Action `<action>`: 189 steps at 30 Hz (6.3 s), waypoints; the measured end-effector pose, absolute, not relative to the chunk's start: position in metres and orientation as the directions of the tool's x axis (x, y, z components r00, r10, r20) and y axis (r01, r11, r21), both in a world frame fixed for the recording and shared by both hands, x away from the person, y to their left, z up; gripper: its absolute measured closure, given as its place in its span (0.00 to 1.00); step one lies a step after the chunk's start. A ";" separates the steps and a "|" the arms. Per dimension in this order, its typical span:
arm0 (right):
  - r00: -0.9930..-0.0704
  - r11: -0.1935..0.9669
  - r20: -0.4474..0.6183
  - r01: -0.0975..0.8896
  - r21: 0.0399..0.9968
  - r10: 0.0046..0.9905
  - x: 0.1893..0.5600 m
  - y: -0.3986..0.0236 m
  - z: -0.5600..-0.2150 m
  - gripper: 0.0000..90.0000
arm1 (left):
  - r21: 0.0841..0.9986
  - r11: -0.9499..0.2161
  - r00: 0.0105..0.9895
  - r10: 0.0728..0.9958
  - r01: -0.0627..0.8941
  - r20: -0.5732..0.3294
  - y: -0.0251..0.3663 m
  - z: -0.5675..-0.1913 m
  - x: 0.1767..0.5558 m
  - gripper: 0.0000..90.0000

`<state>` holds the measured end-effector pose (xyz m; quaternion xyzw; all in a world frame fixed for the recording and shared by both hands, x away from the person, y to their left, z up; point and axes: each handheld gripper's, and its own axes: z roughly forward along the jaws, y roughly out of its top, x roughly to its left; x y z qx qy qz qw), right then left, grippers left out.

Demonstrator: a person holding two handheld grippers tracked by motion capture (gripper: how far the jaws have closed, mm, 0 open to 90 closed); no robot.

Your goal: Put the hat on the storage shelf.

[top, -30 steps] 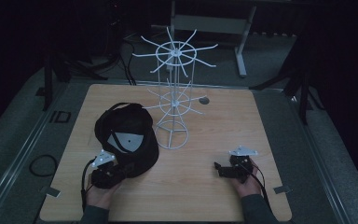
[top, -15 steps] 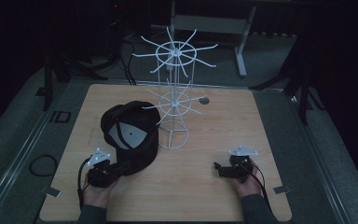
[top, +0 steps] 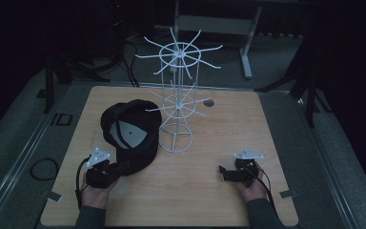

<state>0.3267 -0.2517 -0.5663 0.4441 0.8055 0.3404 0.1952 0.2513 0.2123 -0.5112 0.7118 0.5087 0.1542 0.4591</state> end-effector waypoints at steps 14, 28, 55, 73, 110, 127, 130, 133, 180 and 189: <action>-0.530 0.374 -0.012 0.582 0.722 0.848 0.327 -0.252 -0.566 0.15 | 0.825 -0.043 0.397 0.890 0.564 -0.225 0.228 -0.502 0.253 0.96; -0.530 0.375 -0.012 0.582 0.722 0.848 0.327 -0.252 -0.566 0.15 | 0.847 -0.046 0.386 0.902 0.530 -0.192 0.237 -0.483 0.255 0.96; -0.535 0.379 -0.013 0.580 0.721 0.845 0.327 -0.251 -0.566 0.14 | 0.890 -0.040 0.357 0.924 0.454 -0.140 0.244 -0.452 0.258 0.96; -0.536 0.379 -0.012 0.581 0.720 0.844 0.327 -0.251 -0.566 0.14 | 0.911 -0.049 0.357 0.928 0.410 -0.111 0.246 -0.429 0.262 0.96; -0.539 0.381 -0.012 0.580 0.721 0.842 0.327 -0.251 -0.566 0.14 | 0.939 -0.066 0.340 0.939 0.337 -0.056 0.240 -0.401 0.269 0.96; -0.539 0.382 -0.012 0.580 0.720 0.842 0.327 -0.251 -0.566 0.14 | 0.944 -0.101 0.317 0.948 0.314 -0.004 0.232 -0.396 0.275 0.96; -0.539 0.382 -0.012 0.580 0.720 0.842 0.327 -0.251 -0.566 0.14 | 0.945 -0.104 0.314 0.950 0.309 0.002 0.230 -0.395 0.275 0.96; -0.539 0.381 -0.012 0.580 0.720 0.842 0.327 -0.251 -0.566 0.14 | 0.945 -0.113 0.312 0.950 0.306 0.013 0.229 -0.393 0.277 0.96; -0.542 0.383 -0.012 0.578 0.721 0.840 0.327 -0.251 -0.566 0.14 | 0.940 -0.155 0.293 0.954 0.303 0.063 0.219 -0.373 0.297 0.96; -0.543 0.383 -0.011 0.578 0.721 0.840 0.327 -0.251 -0.566 0.14 | 0.936 -0.162 0.281 0.957 0.311 0.072 0.217 -0.372 0.303 0.96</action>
